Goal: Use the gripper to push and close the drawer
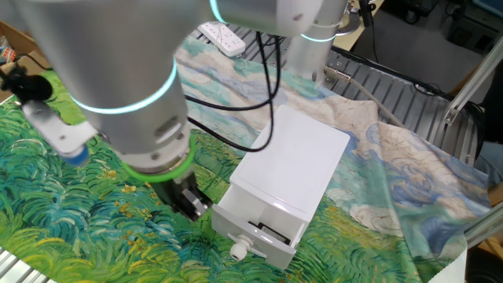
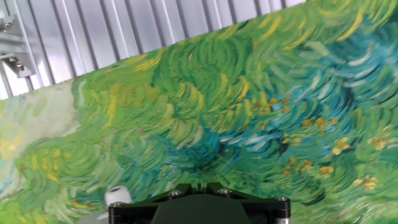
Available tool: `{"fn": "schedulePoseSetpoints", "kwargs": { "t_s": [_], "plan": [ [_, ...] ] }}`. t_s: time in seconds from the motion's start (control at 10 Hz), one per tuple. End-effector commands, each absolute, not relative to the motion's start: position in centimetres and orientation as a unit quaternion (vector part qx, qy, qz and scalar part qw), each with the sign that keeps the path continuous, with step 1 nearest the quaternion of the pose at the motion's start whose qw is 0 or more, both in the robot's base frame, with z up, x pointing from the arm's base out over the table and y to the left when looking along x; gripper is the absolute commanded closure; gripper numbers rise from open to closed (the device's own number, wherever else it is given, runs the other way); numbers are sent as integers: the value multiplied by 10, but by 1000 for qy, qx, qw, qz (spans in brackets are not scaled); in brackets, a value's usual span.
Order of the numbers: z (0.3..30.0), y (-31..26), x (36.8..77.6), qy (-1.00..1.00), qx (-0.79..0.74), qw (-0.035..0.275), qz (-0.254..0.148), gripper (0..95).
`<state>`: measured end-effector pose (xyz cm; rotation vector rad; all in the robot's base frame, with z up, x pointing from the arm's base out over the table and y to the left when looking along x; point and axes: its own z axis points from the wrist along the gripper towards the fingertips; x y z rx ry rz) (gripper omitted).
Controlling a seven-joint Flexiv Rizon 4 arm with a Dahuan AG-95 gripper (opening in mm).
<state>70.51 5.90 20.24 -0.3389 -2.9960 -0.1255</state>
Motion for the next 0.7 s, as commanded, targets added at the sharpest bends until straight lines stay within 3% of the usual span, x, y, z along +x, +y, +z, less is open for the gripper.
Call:
{"fn": "schedulePoseSetpoints", "kwargs": {
  "t_s": [0.1, 0.7],
  "plan": [
    [200, 65, 702, -990, -118, 58, -42, 950],
    [199, 86, 701, -988, -137, 52, -44, 950]
  ]
}}
